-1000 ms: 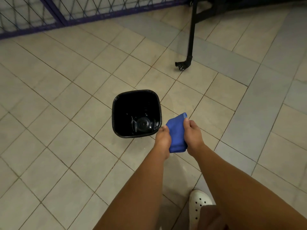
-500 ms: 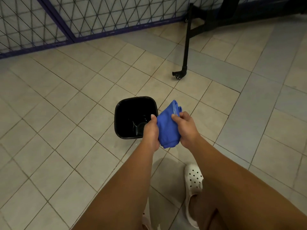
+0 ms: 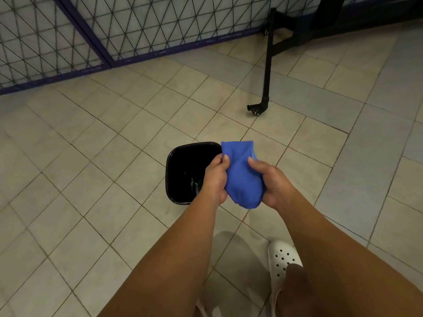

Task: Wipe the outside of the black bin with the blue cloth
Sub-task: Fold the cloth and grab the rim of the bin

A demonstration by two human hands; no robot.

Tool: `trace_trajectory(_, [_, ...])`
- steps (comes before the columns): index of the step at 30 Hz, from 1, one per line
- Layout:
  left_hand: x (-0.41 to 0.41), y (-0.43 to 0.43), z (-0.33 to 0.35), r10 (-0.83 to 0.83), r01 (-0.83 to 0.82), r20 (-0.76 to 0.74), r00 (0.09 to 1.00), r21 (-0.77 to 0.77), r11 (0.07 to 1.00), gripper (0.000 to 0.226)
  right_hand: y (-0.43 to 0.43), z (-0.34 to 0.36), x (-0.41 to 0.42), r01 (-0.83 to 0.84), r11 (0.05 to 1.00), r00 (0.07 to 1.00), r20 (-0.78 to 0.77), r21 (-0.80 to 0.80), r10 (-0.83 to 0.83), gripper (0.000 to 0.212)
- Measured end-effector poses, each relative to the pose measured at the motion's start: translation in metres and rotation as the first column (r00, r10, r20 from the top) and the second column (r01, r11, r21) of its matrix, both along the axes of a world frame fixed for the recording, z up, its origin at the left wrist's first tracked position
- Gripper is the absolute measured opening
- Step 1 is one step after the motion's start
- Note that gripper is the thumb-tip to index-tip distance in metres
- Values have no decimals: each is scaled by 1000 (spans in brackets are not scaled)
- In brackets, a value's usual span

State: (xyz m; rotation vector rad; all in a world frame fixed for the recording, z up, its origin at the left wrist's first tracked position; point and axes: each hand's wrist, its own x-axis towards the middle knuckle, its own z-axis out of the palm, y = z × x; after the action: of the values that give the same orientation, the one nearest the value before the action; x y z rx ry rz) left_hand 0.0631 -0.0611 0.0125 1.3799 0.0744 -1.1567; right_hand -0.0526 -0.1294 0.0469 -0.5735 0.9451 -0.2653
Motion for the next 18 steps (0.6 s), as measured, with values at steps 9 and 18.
trace_trajectory(9, [-14, -19, -30, -188, 63, 465, 865, 270, 961, 28, -10, -17, -1, 48, 998, 964, -262, 39, -36, 33])
trace_trajectory(18, [-6, -14, -70, -638, 76, 489, 595, 756, 650, 49, -11, -50, 6, -252, 948, 874, -467, -195, 136, 22])
